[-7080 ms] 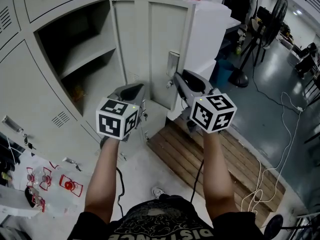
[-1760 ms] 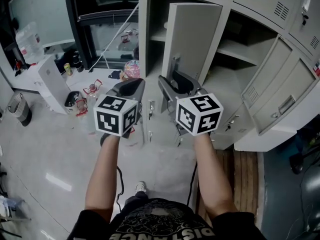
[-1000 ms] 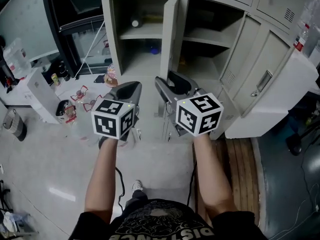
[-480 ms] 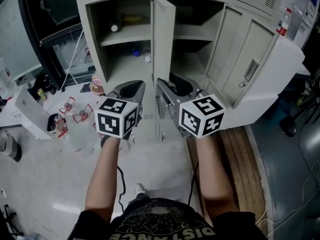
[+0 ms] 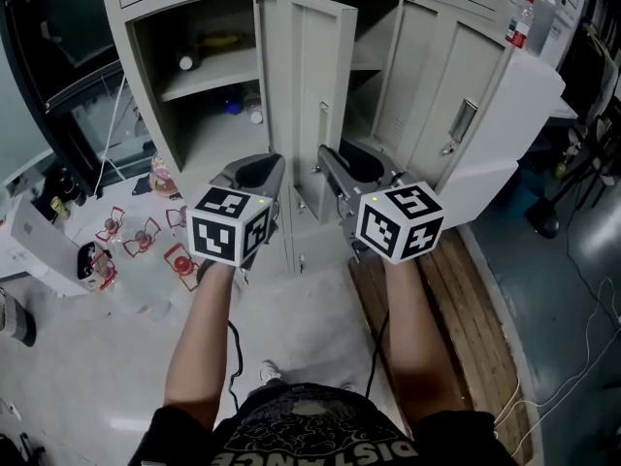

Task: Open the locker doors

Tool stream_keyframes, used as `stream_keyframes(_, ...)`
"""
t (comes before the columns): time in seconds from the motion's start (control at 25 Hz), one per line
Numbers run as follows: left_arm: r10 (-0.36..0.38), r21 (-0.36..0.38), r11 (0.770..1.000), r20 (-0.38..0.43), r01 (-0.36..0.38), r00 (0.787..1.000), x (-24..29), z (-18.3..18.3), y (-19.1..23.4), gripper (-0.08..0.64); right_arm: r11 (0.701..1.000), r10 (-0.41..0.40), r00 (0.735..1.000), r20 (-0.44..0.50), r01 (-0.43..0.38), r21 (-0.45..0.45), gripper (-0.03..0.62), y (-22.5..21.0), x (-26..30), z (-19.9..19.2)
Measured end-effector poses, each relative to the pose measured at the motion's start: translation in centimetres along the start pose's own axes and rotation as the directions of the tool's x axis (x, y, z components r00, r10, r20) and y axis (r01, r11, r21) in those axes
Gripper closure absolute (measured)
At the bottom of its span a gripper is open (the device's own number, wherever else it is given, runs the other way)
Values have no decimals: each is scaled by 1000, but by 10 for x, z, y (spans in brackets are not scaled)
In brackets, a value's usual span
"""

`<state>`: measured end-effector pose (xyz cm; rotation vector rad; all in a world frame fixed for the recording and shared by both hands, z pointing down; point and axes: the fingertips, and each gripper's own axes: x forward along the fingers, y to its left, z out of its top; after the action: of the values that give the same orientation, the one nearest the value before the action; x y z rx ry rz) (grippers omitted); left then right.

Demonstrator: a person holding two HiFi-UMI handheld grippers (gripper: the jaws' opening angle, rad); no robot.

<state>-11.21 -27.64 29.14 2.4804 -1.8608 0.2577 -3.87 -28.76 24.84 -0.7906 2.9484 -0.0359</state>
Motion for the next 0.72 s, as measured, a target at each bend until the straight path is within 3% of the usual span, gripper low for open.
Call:
stream_keyframes(0.36,-26,2,1000,2,26,1000,7,2,-18,557,997,-78,997,-10,78,-29,497,-18,-12,3)
stream_keyframes(0.72,42,-15,999,1,-42,999,-4,-4,-30,557,999,-50,998,-30,50,-19,497,-19,-32,-6)
